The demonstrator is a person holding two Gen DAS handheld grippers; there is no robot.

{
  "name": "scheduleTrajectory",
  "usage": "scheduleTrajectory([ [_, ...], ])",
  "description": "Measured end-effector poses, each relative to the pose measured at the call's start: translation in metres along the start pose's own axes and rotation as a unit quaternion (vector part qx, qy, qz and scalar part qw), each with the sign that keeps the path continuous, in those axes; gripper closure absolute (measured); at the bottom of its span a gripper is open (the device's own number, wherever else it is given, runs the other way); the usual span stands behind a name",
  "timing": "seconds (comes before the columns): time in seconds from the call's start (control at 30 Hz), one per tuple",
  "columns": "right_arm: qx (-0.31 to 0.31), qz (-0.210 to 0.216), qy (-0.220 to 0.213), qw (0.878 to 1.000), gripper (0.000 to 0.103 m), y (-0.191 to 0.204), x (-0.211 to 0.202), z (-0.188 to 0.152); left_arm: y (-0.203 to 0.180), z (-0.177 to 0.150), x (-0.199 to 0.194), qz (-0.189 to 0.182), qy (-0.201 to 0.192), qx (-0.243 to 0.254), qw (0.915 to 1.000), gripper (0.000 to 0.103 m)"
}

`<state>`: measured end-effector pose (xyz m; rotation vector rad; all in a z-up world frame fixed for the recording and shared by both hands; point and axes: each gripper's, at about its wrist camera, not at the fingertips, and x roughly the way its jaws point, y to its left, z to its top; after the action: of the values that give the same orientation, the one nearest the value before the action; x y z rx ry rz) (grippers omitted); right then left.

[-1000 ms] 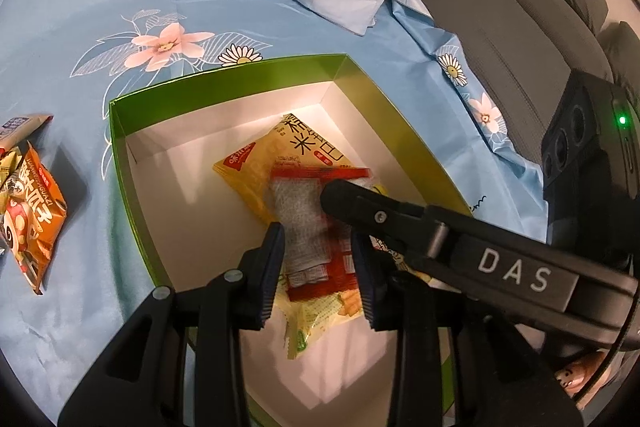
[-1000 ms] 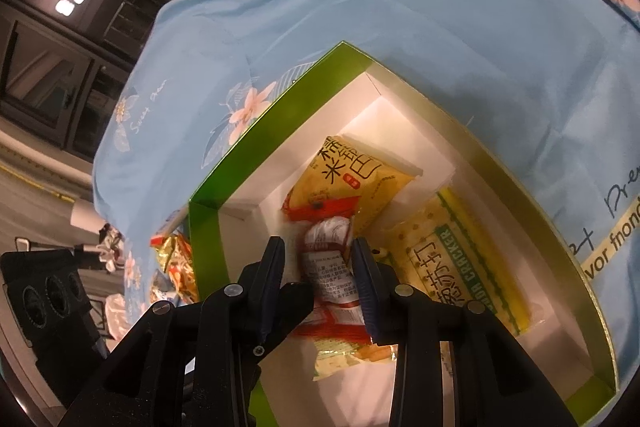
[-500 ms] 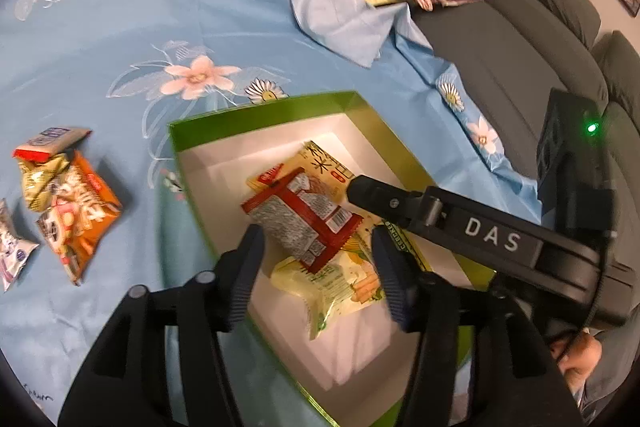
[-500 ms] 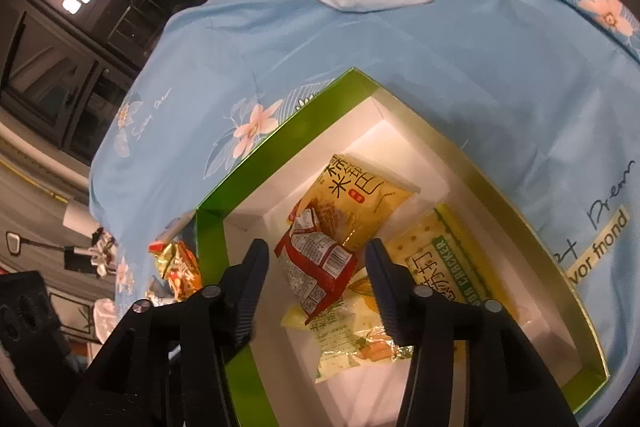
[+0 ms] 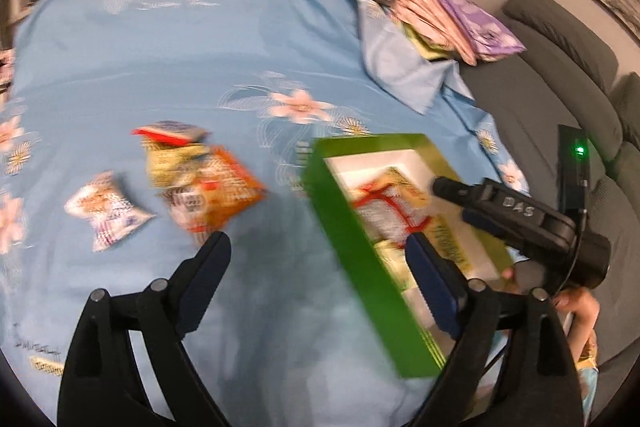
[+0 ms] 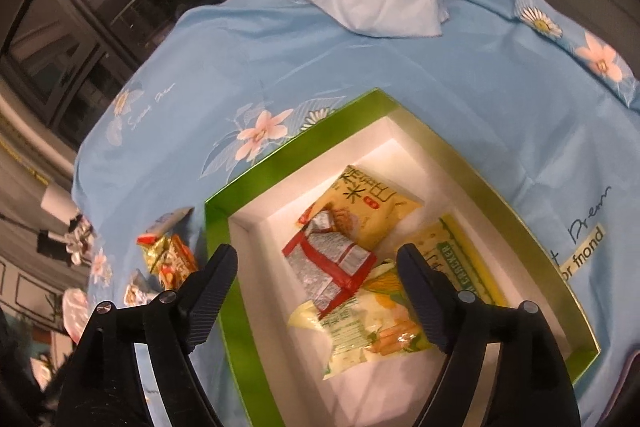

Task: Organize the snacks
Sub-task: 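Move the right gripper back to the snack pile, then grasp the white peanut snack bag with the right gripper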

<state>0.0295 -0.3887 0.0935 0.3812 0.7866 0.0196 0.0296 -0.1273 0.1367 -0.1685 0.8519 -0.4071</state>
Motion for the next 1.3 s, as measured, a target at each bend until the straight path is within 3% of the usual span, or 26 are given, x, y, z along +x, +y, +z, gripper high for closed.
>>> scheduleTrajectory([
  [0.27, -0.041, 0.012, -0.017, 0.999, 0.019, 0.034, -0.008, -0.010, 0.102, -0.022, -0.029, 0.077, -0.032, -0.078, 0.9935, 0.009],
  [0.37, -0.078, 0.043, -0.017, 0.996, 0.019, 0.060, -0.009, -0.020, 0.140, -0.023, -0.023, 0.114, -0.015, -0.127, 0.9851, 0.009],
  [0.53, -0.113, 0.081, -0.005, 0.990, 0.019, 0.096, -0.003, -0.035, 0.181, -0.018, -0.036, 0.134, -0.032, -0.180, 0.9740, 0.009],
  [0.77, -0.157, 0.107, 0.053, 0.980, 0.019, 0.149, 0.029, -0.053, 0.220, -0.017, -0.036, 0.119, -0.030, -0.252, 0.9598, 0.009],
  [1.03, -0.185, 0.164, 0.140, 0.959, 0.019, 0.221, 0.088, -0.055, 0.226, -0.013, -0.005, 0.109, 0.007, -0.257, 0.9603, 0.011],
  [1.2, -0.203, 0.167, 0.188, 0.946, 0.020, 0.262, 0.136, -0.059, 0.227, -0.012, 0.015, 0.060, 0.020, -0.260, 0.9635, 0.011],
  [1.3, -0.211, 0.158, 0.211, 0.941, 0.030, 0.272, 0.161, -0.060, 0.229, -0.013, 0.024, 0.036, 0.023, -0.270, 0.9618, 0.014],
])
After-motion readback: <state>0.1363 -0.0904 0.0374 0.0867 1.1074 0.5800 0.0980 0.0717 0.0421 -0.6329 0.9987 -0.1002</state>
